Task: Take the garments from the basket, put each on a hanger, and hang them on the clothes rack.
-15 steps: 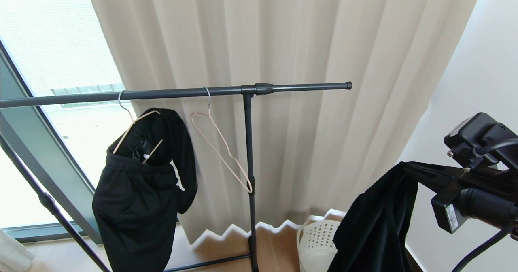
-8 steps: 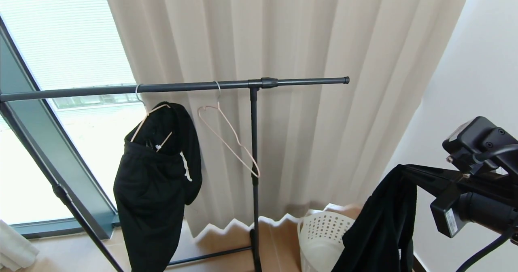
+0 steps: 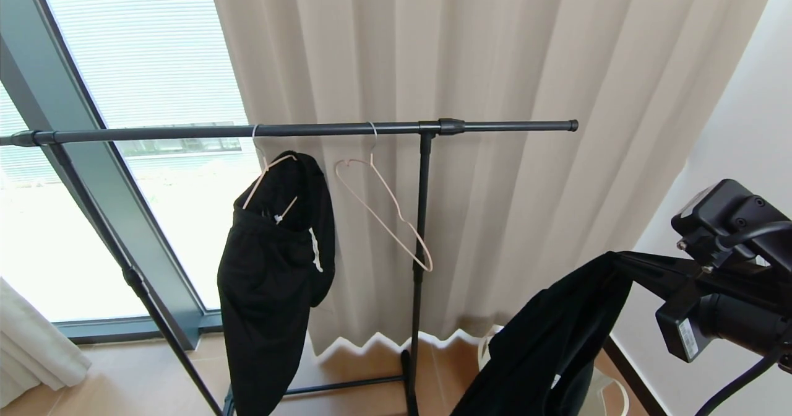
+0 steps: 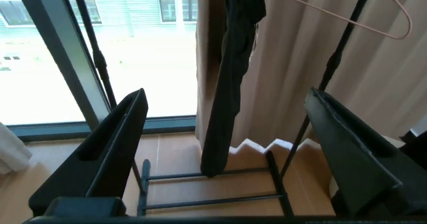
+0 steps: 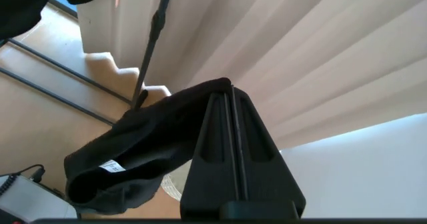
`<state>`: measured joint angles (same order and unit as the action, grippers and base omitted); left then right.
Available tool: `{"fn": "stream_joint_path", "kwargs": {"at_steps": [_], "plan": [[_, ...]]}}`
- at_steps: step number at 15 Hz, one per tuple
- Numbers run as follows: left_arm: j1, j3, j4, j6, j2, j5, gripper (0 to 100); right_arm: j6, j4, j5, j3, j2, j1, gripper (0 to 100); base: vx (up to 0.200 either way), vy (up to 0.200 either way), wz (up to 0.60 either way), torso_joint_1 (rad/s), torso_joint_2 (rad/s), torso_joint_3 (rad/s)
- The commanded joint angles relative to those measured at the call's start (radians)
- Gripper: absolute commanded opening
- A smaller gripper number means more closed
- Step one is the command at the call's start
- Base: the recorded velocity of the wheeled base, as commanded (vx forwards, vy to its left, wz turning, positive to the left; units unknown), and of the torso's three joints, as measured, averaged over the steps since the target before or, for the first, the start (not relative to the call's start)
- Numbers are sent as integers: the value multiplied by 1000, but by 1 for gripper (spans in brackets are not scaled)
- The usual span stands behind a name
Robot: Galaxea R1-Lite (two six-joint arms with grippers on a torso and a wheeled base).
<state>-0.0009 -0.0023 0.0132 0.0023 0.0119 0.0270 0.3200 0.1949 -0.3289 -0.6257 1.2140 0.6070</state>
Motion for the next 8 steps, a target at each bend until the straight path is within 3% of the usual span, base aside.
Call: {"fn": "stream_joint_path", "kwargs": {"at_steps": [1,2,4,6,7,8], "plan": [[-16,-39,40,70,211,-21,100,21,-11,4,-60,21,22,0,0,0,0,0,0,0],[-30,-56,37,68,301,-59,100,17,-15,4,-91,47,37,0,0,0,0,0,0,0],[-47,-157,-45,-7,615,-188,100,-36,-17,4,-200,156,51,0,0,0,0,0,0,0],[-79,-219,-98,-85,784,-208,100,-111,-17,5,-258,226,74,0,0,0,0,0,0,0],[-208,-268,-101,-162,867,-208,100,-185,-17,4,-289,271,105,0,0,0,0,0,0,0],[-265,-286,-101,-211,896,-205,100,-208,-17,4,-296,283,119,0,0,0,0,0,0,0]]}}
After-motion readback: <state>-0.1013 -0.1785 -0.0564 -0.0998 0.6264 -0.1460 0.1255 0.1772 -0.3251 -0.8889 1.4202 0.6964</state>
